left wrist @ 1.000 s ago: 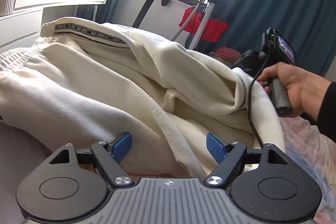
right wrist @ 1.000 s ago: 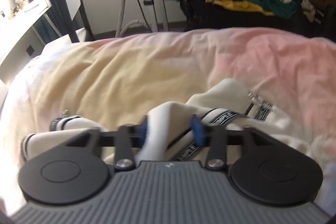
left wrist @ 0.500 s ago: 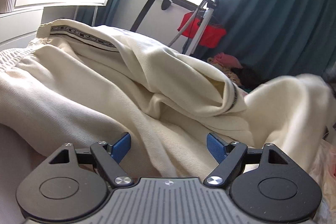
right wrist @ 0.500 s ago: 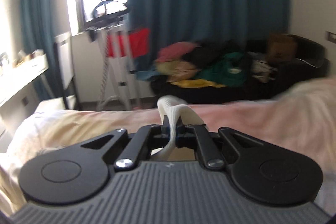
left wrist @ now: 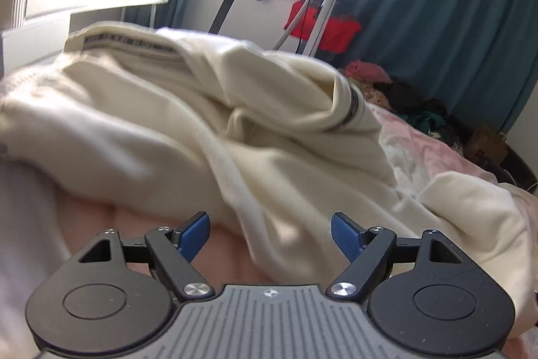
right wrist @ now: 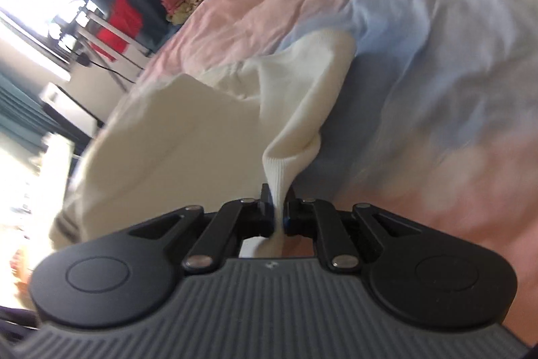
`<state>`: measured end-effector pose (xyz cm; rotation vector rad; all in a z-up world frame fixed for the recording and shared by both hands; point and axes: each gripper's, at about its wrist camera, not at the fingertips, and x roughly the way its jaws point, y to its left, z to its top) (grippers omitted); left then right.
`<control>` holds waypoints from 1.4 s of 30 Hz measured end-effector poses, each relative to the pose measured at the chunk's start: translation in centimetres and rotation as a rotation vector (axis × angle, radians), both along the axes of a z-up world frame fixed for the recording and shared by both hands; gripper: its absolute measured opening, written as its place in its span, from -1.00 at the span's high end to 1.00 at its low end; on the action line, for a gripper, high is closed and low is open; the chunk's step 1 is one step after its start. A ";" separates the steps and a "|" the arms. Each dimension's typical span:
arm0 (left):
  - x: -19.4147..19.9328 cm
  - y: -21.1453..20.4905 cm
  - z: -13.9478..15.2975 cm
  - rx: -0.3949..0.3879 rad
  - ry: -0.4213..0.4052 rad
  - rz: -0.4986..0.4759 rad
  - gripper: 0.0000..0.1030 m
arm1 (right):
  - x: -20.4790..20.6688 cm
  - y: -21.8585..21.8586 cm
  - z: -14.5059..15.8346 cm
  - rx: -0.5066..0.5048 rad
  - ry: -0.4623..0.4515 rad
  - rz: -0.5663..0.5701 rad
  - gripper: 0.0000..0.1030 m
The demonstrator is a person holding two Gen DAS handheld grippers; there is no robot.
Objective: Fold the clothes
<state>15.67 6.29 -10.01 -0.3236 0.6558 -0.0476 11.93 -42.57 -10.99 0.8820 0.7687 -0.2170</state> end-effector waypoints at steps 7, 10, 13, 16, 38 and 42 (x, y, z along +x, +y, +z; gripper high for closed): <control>-1.2 -0.6 0.1 0.047 -0.004 0.007 -0.57 | -0.2 -2.0 -2.3 0.205 -0.050 -0.118 -0.53; -0.8 -0.1 -0.2 0.022 0.001 0.033 -0.57 | -0.4 -3.7 -3.2 0.222 -0.097 -0.211 -0.53; -0.4 0.5 -0.3 -0.012 0.014 0.063 -0.57 | 0.6 -6.0 -4.1 0.188 -0.118 -0.287 -0.50; -0.2 1.2 -0.4 -0.060 0.030 0.087 -0.57 | 2.4 -7.3 -4.5 0.154 -0.132 -0.265 -0.24; 0.3 3.5 -0.6 -0.279 0.078 0.102 -0.57 | -2.0 -13.1 -4.2 -0.083 -0.178 -0.682 0.88; -1.3 8.0 -0.6 -0.394 0.132 0.220 -0.57 | -2.4 -13.1 -5.5 -0.059 -0.138 -0.690 0.88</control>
